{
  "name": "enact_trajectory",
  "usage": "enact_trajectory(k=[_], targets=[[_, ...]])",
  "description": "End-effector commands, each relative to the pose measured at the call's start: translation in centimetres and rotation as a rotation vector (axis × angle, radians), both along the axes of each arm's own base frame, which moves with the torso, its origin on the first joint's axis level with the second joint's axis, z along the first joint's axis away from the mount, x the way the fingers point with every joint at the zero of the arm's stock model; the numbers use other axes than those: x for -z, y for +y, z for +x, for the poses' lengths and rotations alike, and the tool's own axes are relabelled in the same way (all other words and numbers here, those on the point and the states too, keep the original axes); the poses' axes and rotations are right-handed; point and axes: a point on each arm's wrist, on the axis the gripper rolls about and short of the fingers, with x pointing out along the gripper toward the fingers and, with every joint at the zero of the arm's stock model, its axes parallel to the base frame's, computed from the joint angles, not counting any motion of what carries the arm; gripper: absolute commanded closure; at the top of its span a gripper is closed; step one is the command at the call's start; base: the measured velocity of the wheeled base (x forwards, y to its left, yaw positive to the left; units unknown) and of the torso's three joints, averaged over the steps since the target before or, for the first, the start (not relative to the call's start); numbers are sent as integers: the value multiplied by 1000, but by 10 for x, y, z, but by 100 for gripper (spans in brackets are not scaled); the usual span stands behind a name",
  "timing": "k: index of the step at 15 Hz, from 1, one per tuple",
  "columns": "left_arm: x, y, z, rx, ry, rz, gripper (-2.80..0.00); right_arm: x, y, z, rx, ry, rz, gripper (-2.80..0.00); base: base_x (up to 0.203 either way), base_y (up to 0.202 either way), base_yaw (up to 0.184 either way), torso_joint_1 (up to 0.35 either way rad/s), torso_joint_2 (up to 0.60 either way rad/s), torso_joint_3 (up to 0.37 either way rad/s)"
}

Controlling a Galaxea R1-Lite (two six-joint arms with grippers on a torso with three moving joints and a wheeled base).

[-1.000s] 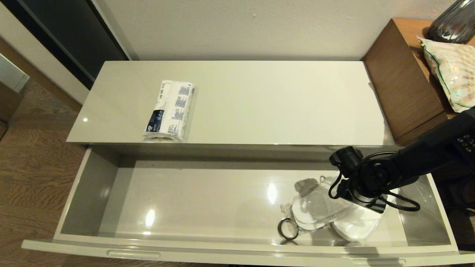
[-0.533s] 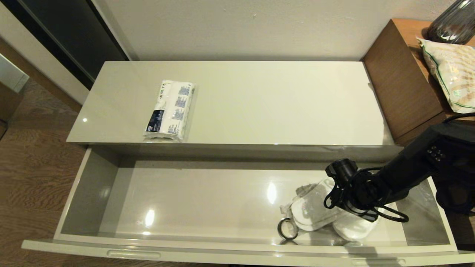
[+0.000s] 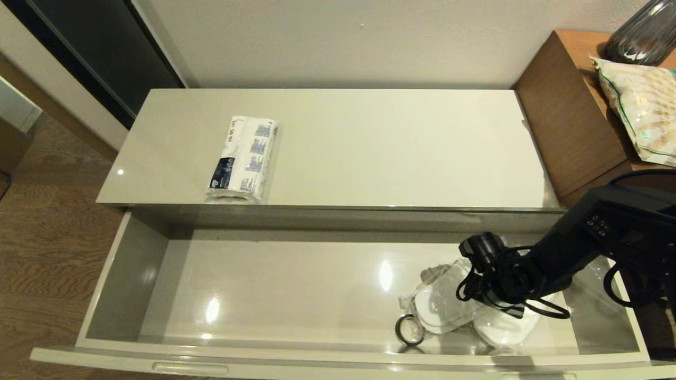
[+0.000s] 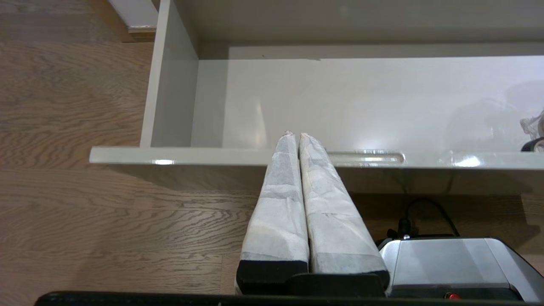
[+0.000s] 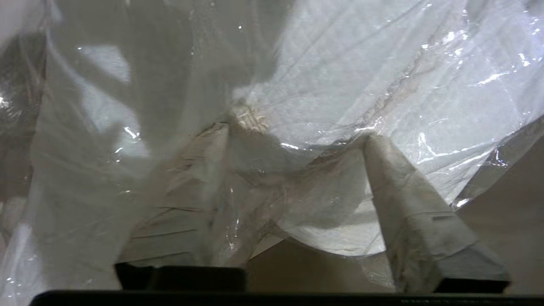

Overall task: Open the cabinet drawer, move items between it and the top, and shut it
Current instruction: Take out the disposable slippers from the drawer

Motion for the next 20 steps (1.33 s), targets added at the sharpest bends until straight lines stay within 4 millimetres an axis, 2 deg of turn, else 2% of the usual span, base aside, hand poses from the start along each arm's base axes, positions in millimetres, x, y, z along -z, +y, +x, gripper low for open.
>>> enact_trajectory(k=[1, 5, 9, 16, 20], targets=[[0, 0, 0, 0, 2, 0, 0, -1, -1, -1, -9, 10, 0, 0, 0, 0, 0, 0, 0, 0], [0, 0, 0, 0, 2, 0, 0, -32, -4, -4, -35, -10, 60, 0, 0, 0, 0, 0, 0, 0], [0, 0, 0, 0, 2, 0, 0, -76, -5, -7, -59, -15, 72, 0, 0, 0, 0, 0, 0, 0], [0, 0, 0, 0, 2, 0, 0, -134, -18, -26, -56, 20, 144, 0, 0, 0, 0, 0, 0, 0], [0, 0, 0, 0, 2, 0, 0, -140, -23, -23, -42, 22, 148, 0, 0, 0, 0, 0, 0, 0]])
